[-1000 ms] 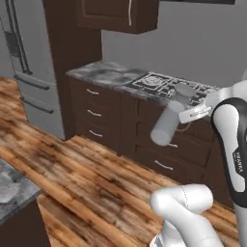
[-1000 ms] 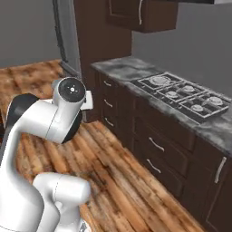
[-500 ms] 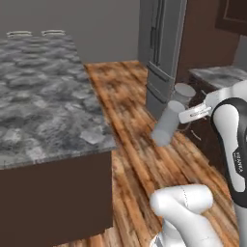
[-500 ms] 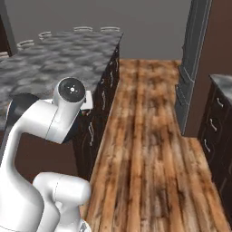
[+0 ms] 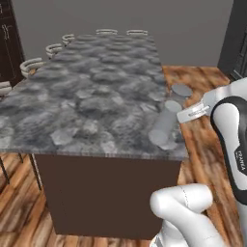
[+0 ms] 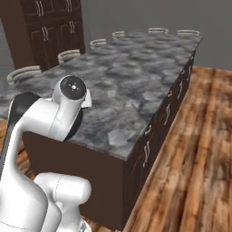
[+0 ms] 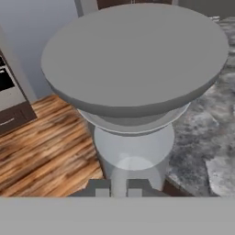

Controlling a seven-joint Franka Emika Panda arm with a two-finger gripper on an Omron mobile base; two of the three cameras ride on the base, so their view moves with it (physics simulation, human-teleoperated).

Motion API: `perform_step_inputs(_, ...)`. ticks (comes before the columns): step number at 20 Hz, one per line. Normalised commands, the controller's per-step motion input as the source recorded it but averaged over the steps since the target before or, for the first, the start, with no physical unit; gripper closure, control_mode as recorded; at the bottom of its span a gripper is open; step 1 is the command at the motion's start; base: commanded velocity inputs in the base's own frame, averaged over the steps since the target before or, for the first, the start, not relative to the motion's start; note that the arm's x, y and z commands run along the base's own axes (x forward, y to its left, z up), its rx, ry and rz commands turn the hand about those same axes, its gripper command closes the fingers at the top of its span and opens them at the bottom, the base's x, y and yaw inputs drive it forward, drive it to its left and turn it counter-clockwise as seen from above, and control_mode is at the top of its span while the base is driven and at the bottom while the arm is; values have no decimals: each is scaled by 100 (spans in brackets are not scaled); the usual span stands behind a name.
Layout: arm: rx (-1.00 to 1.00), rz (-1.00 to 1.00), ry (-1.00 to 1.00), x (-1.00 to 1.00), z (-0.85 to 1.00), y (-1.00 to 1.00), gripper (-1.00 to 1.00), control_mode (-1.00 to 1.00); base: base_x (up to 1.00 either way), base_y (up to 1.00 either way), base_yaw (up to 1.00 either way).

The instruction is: Place the pitcher and cup on the dining counter for serving.

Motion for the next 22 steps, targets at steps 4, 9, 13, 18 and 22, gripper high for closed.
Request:
perform_step_inputs(4, 0, 0, 0, 0, 0, 0, 100, 100, 22, 100, 21)
perform_step_inputs(9, 0, 0, 0, 0, 0, 0, 100, 100, 14, 100, 1)
perform_step_inputs(13, 0, 0, 0, 0, 0, 0, 100, 100, 41, 100, -20)
perform_step_inputs(18, 0, 0, 0, 0, 0, 0, 100, 100, 66, 100, -51)
perform_step_inputs(22, 0, 0, 0, 0, 0, 0, 100, 100, 50, 62, -40)
